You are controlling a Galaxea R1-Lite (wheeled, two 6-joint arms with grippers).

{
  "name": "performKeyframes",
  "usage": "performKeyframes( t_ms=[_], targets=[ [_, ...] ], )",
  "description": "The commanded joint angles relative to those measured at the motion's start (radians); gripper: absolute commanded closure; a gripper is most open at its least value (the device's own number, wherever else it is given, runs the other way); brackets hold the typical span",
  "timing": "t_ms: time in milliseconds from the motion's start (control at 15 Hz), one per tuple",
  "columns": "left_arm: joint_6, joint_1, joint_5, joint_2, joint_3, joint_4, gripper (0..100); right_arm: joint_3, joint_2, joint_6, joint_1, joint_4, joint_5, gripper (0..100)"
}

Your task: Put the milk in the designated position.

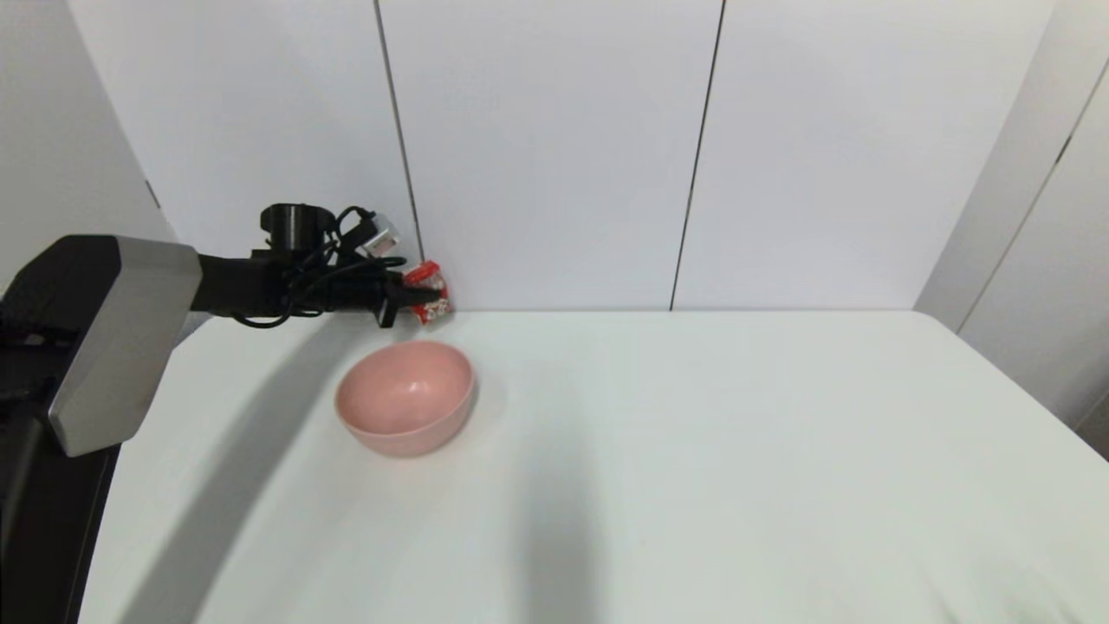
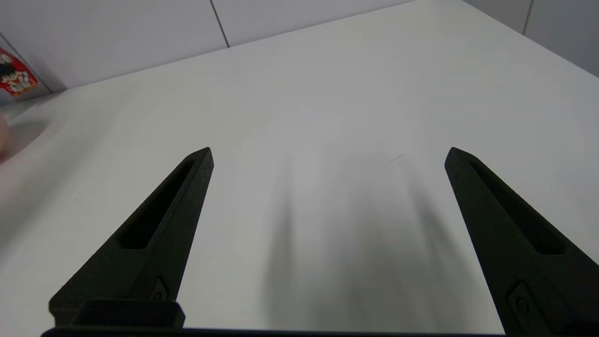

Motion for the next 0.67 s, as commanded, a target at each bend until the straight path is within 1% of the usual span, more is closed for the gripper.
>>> performKeyframes(
  t_ms=[67,133,200,667],
  targets=[
    [0.017,-0.001,-0.005,0.015,0.001,0.001,100,0.000,0.001,0.001,0.000,0.000,0.000,0],
    [0.019,-0.001,-0.005,0.015,0.001,0.001,100,0.000,0.001,0.001,0.000,0.000,0.000,0],
    [0.019,-0.001,-0.003,0.015,0.002,0.001,0,0.000,0.001,0.001,0.000,0.000,0.000,0],
    [0.019,-0.001,-0.002,0.014,0.004,0.021,0,0.000,0.001,0.001,0.000,0.000,0.000,0]
  ],
)
